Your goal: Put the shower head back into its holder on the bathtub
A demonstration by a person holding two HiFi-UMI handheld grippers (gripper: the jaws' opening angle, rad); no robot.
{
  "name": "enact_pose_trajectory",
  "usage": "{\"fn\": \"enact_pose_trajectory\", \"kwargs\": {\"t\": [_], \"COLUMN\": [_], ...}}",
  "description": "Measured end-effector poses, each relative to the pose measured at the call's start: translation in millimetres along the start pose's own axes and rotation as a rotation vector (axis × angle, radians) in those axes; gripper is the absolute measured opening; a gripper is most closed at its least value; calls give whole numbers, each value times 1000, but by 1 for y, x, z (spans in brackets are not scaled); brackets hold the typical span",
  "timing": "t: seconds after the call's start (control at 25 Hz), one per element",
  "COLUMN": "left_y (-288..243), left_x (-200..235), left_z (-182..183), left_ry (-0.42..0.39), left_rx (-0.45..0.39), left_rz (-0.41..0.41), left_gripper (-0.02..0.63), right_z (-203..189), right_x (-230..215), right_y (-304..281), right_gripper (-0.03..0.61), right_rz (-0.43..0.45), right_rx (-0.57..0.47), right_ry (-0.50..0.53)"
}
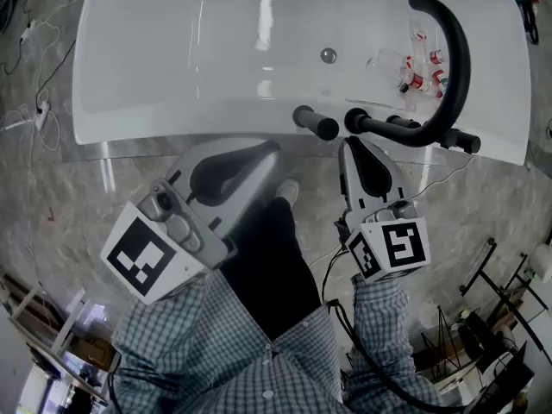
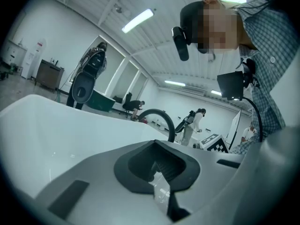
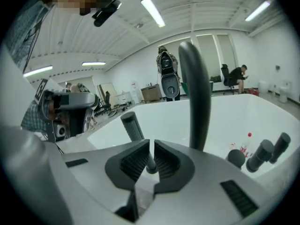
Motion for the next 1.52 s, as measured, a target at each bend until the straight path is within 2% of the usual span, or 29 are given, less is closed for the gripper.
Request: {"fn": "enact_pose_trajectory", "kwargs": {"t": [0.12, 0.24, 0.44, 0.68, 1.04, 1.52], "left_y": [9, 19, 32, 55, 78, 93], "left_x": [-15, -31, -61, -98, -130, -138], "left_z": [33, 65, 107, 163, 215, 245], "left_ry": [-36, -66, -118, -163, -224, -231], "left_rx": [-26, -62, -59, -137, -202, -270], "left_rz": [-20, -39, -30, -50, -52, -6], "left_gripper": [8, 8, 8, 8, 8, 8], "right_z": [31, 66, 126, 190, 238, 271], "right_x": [8, 22, 37, 54, 66, 76], "right_y": [22, 45, 87, 130, 176, 193], "right_gripper": [35, 34, 34, 34, 28, 18], "right_rz": [-27, -30, -17, -17, -18, 8], "right_rx": [-46, -85, -152, -262, -369, -416], "right_ry": [-27, -8, 47, 89, 87, 134]}}
Point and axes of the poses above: the fingertips, and each gripper's own axes: y backward along the fingers, x to its left, z out of its top, the point moved 4 cm from there along y, backward along the fingers, and after that the axes turned 1 degree about -y, right-handed, at the moved point
